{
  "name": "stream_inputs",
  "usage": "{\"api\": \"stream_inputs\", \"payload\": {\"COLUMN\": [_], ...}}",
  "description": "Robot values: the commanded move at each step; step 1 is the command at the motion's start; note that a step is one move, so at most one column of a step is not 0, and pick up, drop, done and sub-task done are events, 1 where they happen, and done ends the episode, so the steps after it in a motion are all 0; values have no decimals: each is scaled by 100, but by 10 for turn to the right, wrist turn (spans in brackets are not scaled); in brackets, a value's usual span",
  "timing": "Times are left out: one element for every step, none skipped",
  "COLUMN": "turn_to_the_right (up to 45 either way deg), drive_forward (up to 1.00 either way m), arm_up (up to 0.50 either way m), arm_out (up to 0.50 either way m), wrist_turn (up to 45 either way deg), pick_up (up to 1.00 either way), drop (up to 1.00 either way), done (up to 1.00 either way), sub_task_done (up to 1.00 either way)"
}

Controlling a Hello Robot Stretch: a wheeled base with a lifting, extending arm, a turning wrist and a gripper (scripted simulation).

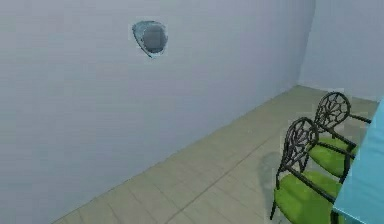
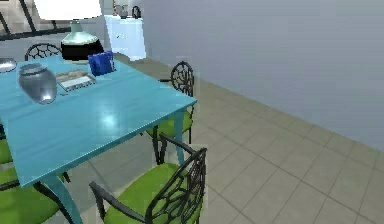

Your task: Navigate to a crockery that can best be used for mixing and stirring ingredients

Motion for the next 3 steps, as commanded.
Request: {"api": "stream_inputs", "payload": {"turn_to_the_right": [30,0,0], "drive_forward": [0,100,20], "arm_up": [0,0,0], "arm_out": [0,0,0], "wrist_turn": [0,0,0], "pick_up": [0,0,0], "drop": [0,0,0], "done": [0,0,0], "sub_task_done": [0,0,0]}}
